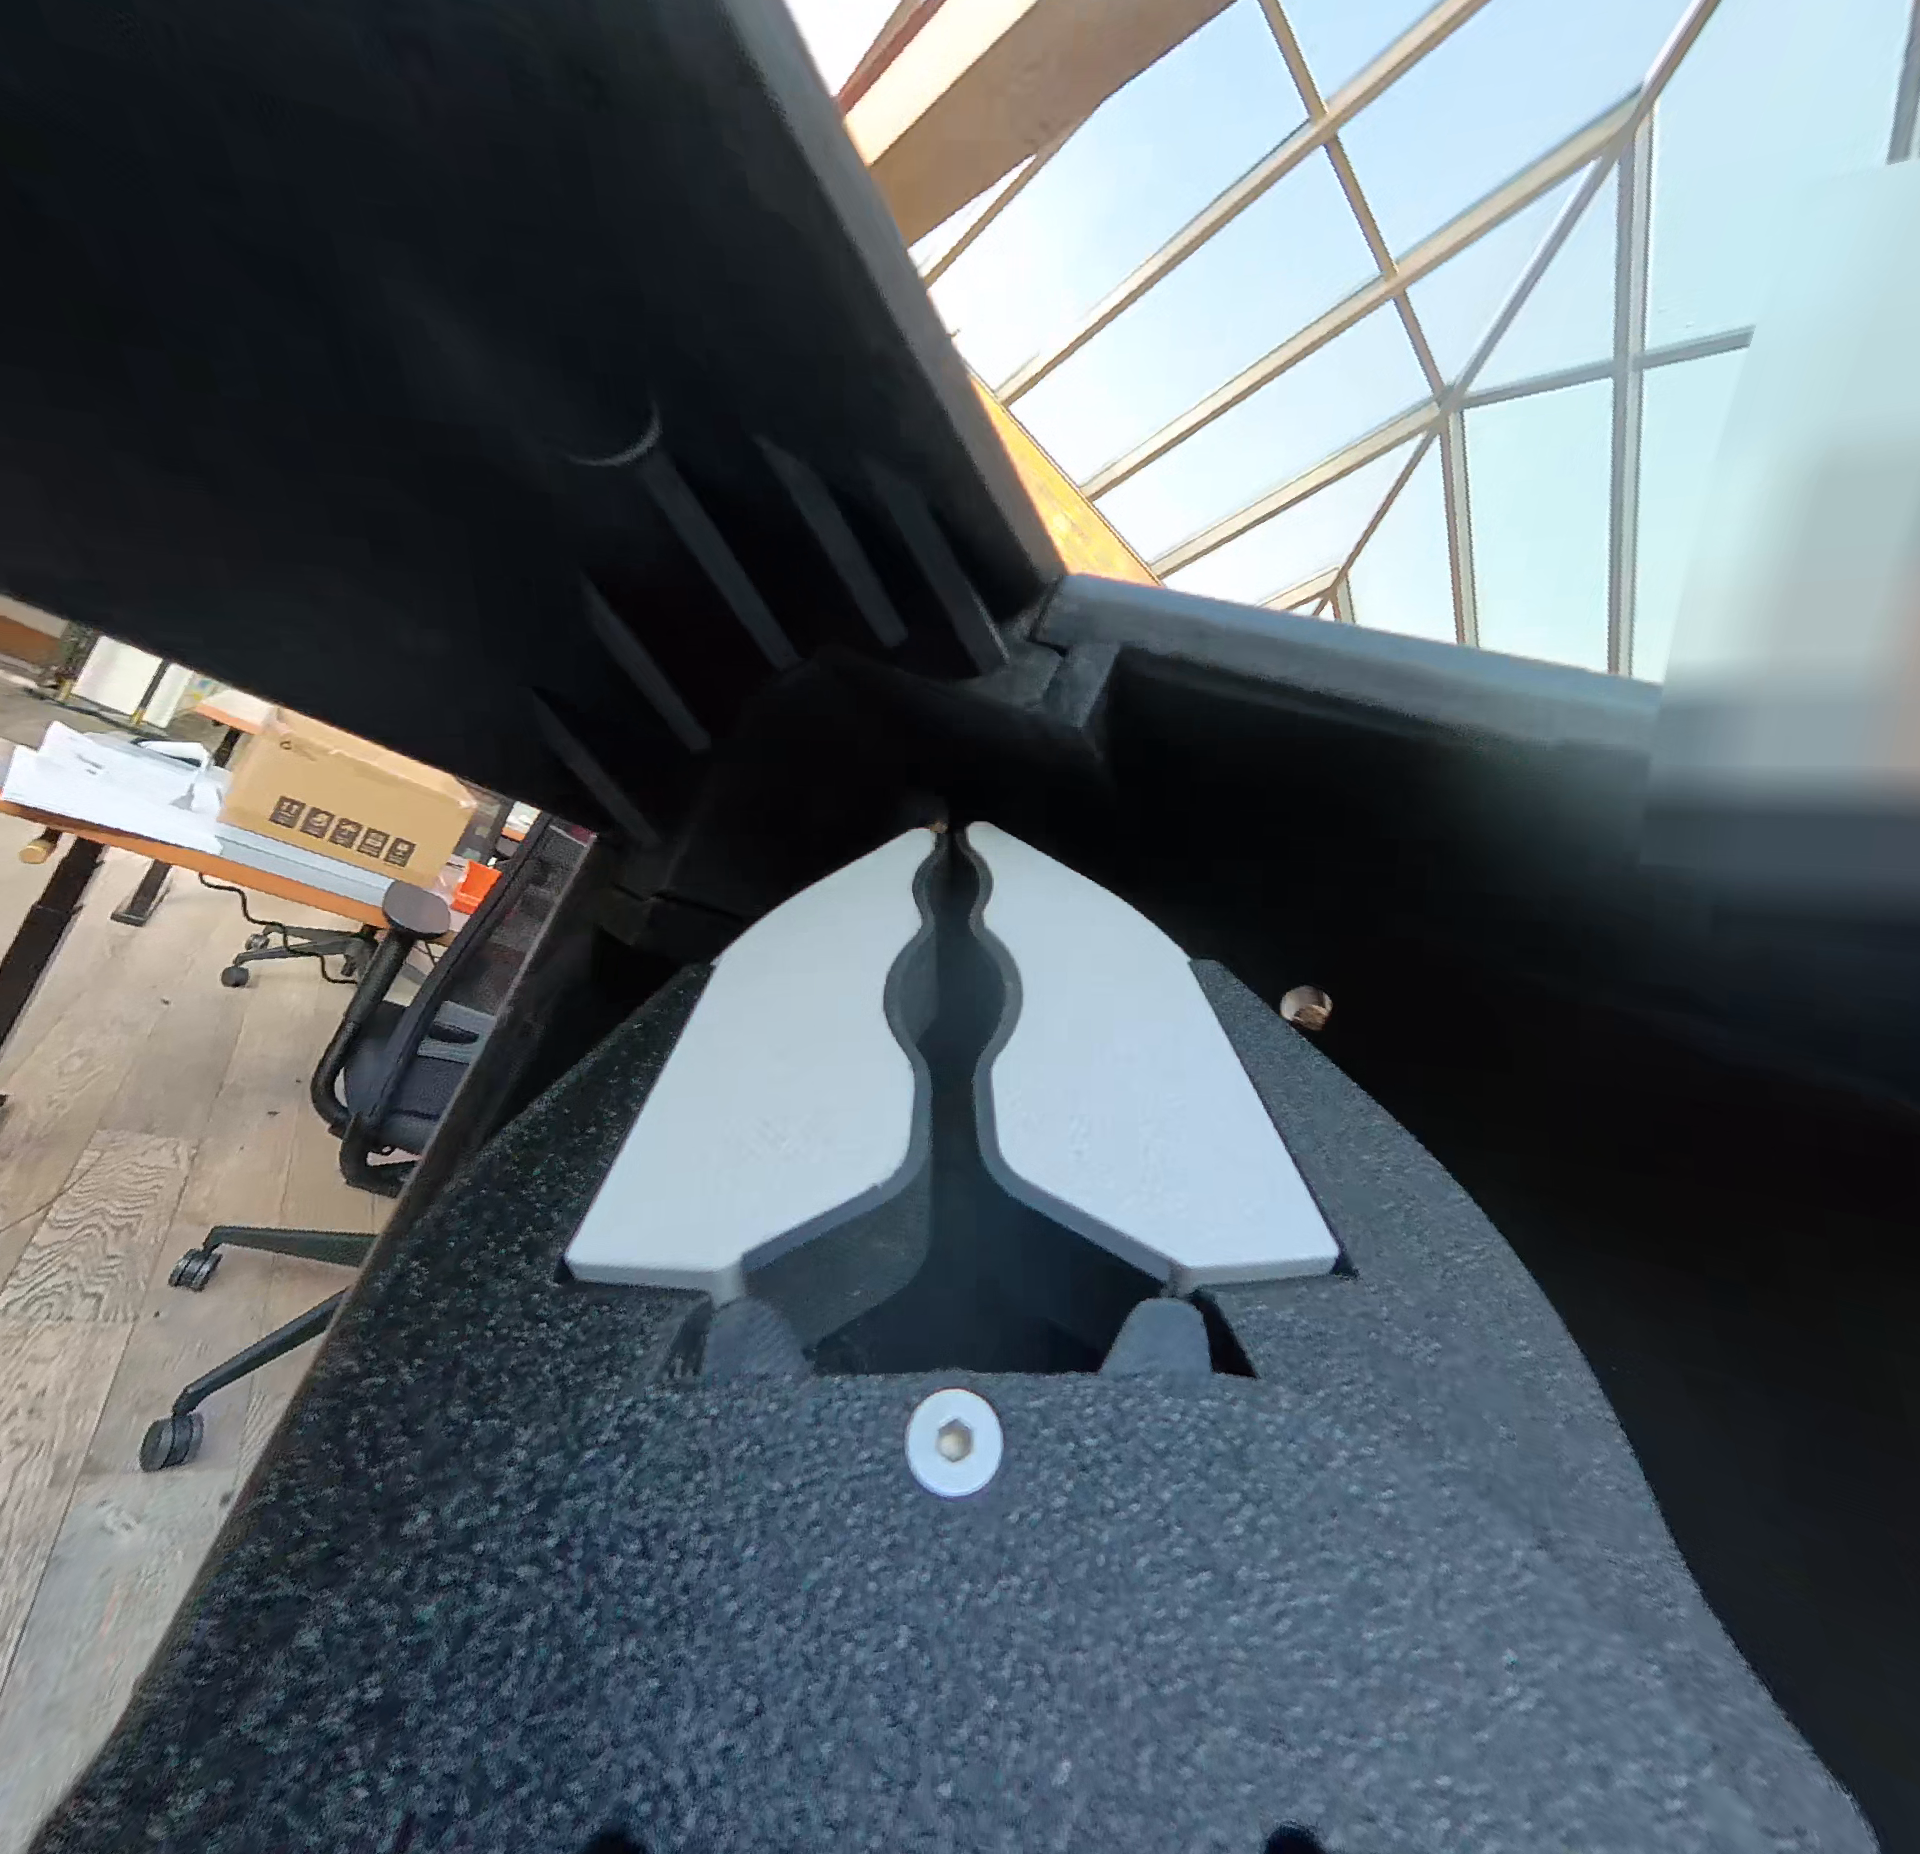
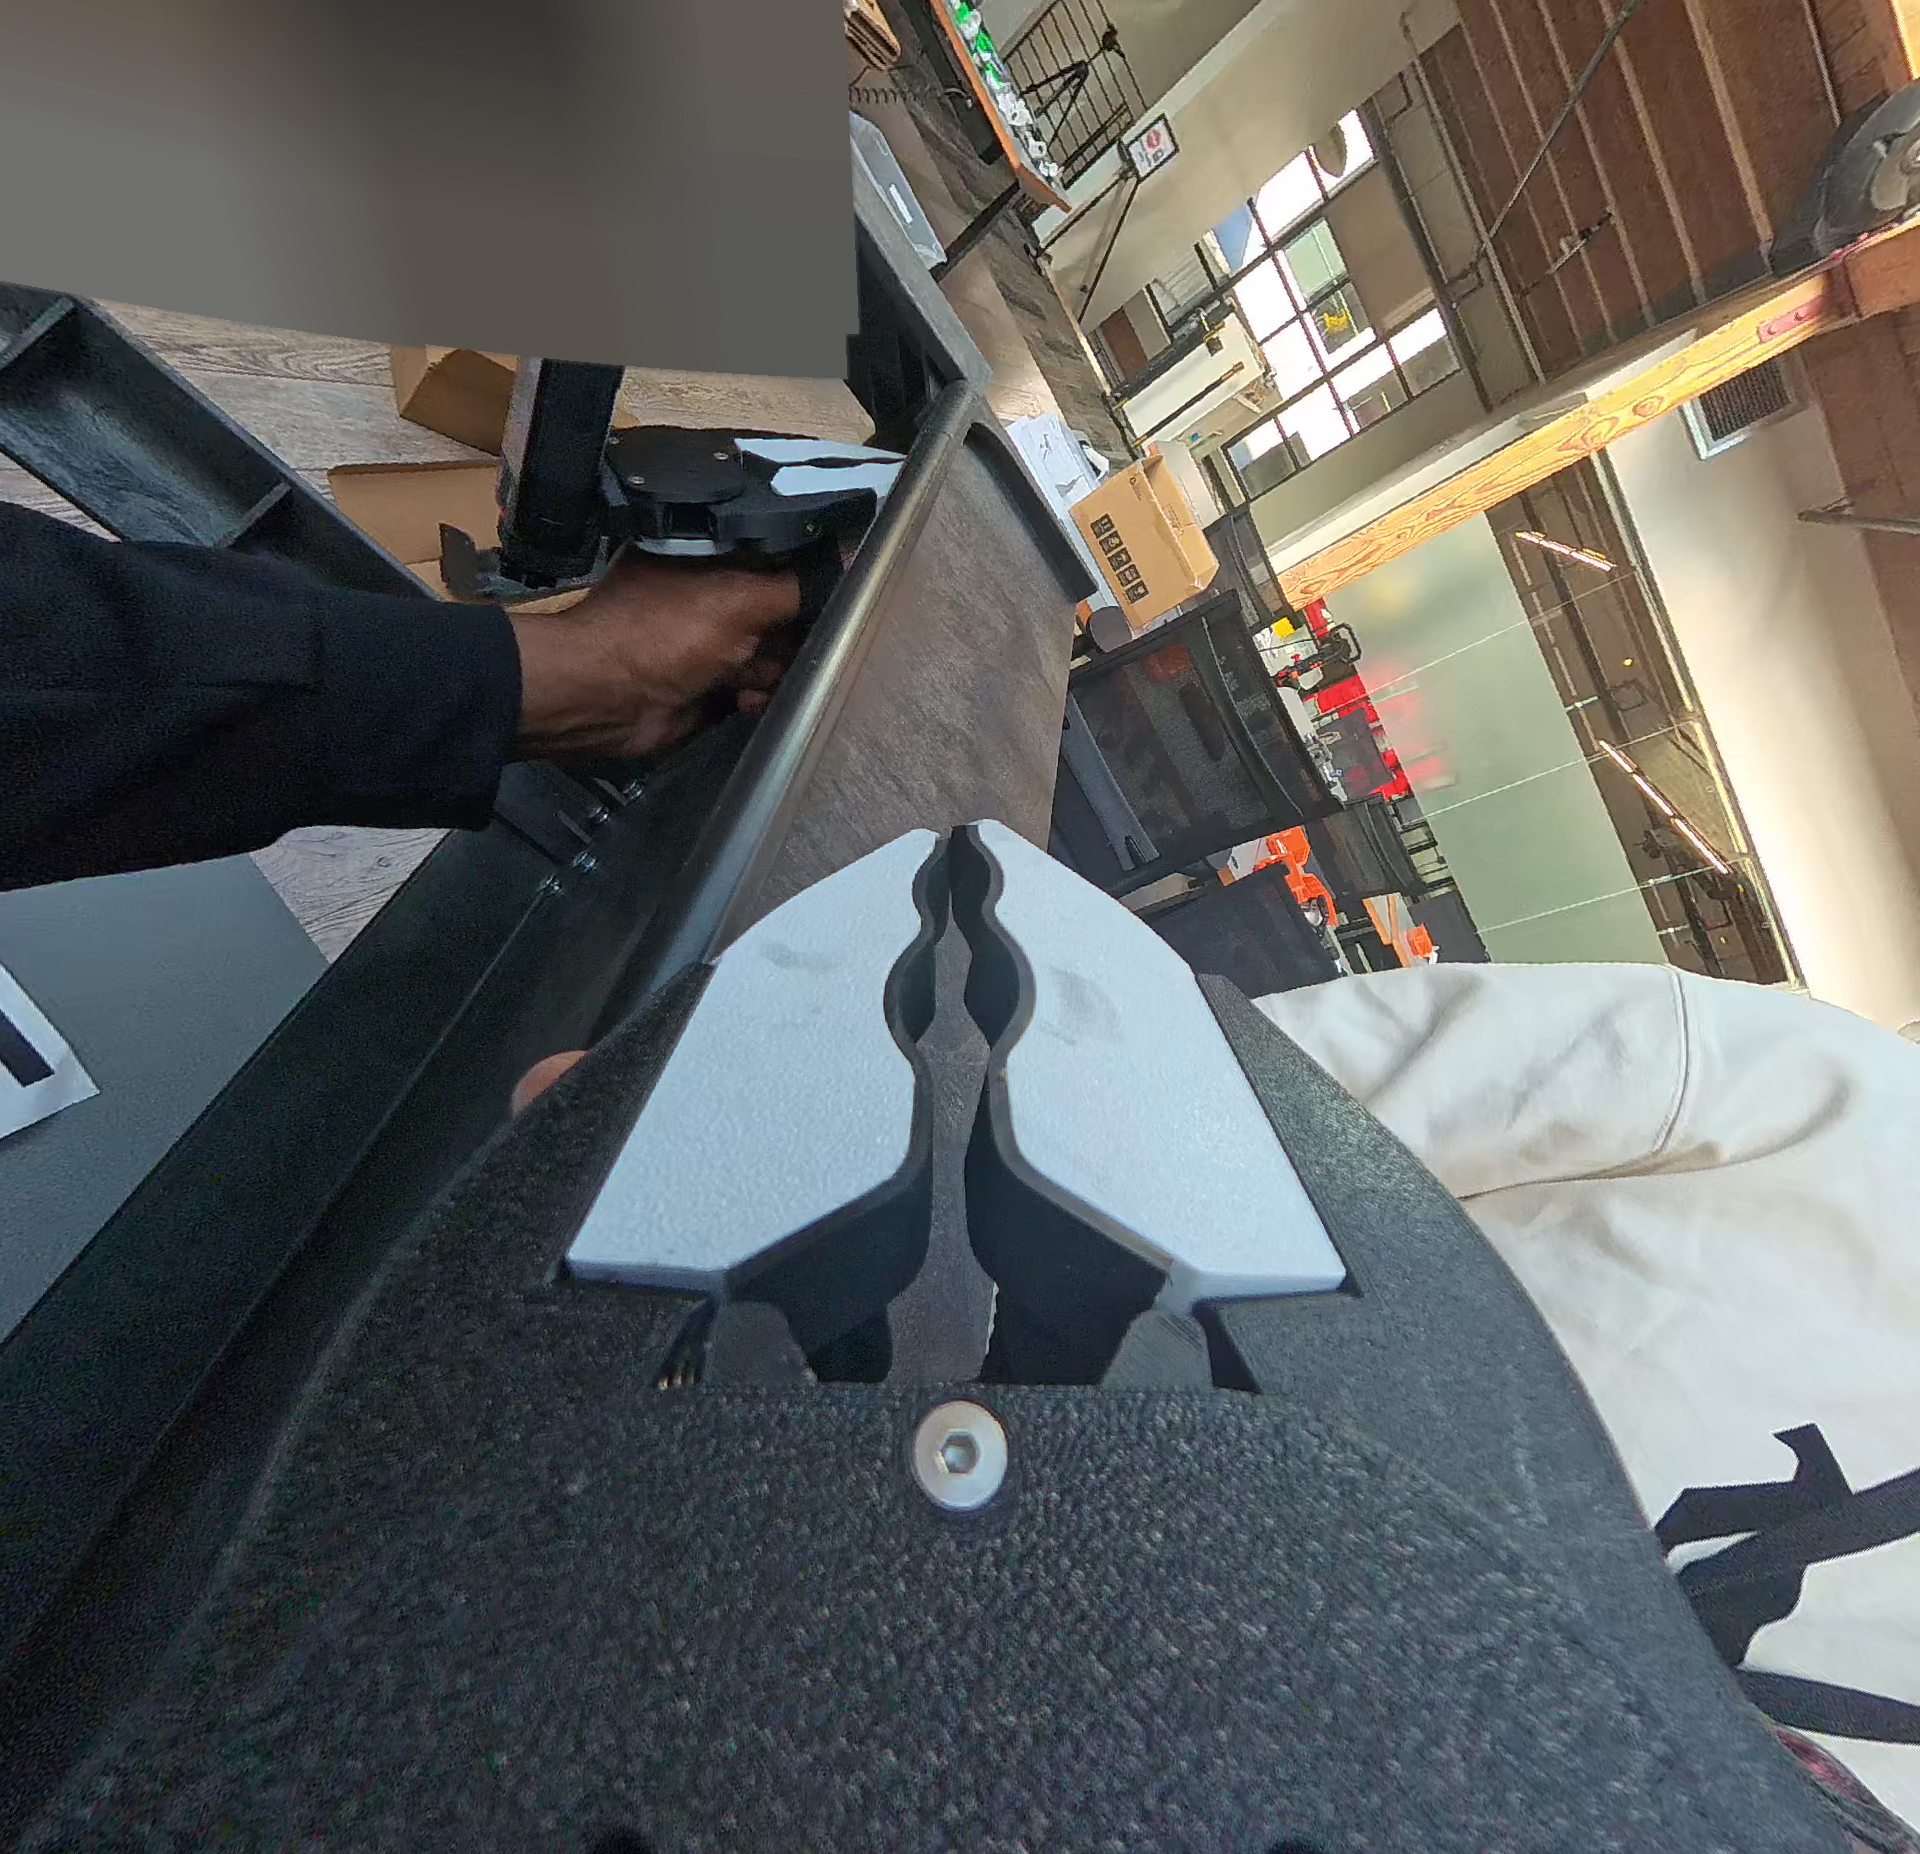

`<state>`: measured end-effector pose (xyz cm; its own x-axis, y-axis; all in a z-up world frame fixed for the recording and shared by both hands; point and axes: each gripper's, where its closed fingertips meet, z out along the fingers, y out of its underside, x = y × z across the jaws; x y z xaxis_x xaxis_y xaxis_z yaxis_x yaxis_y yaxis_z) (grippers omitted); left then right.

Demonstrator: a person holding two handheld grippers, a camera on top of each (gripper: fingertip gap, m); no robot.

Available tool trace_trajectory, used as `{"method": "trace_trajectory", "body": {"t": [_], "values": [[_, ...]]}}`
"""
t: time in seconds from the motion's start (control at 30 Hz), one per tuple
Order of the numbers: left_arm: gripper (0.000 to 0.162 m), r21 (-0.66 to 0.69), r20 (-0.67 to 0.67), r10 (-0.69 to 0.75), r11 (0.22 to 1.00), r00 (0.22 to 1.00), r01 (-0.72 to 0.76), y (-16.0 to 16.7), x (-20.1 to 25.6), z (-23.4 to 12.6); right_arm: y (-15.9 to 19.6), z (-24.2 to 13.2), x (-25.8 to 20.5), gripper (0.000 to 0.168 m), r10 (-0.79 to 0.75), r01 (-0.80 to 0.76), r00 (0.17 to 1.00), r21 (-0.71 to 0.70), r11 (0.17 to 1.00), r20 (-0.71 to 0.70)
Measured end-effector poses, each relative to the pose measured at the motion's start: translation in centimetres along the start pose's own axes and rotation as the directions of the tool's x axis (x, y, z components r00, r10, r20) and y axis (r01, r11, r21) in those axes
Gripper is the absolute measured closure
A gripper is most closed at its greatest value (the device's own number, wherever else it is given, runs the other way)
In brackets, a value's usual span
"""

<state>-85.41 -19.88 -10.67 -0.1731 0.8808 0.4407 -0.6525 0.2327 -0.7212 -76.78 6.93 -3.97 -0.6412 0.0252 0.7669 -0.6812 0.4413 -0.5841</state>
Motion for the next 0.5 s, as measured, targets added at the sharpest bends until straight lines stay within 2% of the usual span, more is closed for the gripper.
{"method": "trace_trajectory", "body": {"t": [0.1,0.2,0.27,0.37,0.5], "values": [[0.162,0.004,0.044,-0.014,1.000,0.999,0.014,-0.5,-0.9,0.6,0.0,0.0,0.0,0.168,-0.001,0.001,1.000,-0.001,1.000,0.000],[0.162,-0.046,0.004,0.005,0.999,1.000,-0.005,-0.1,0.0,1.9,0.1,0.1,0.0,0.168,0.000,0.000,1.000,-0.001,1.000,-0.001],[0.162,-0.136,-0.019,0.010,0.991,1.000,-0.013,1.0,0.2,2.1,0.0,0.0,0.0,0.168,-0.001,0.001,1.000,0.000,1.000,0.001],[0.162,-0.019,0.056,-0.054,0.998,0.997,0.056,-0.4,-1.6,0.5,0.0,0.0,0.0,0.168,0.001,-0.001,1.000,-0.001,1.000,0.002],[0.162,-0.043,0.079,-0.039,0.998,0.996,0.042,0.4,-2.0,0.5,0.0,0.0,0.0,0.168,-0.001,0.001,1.000,0.000,1.000,0.001]]}}
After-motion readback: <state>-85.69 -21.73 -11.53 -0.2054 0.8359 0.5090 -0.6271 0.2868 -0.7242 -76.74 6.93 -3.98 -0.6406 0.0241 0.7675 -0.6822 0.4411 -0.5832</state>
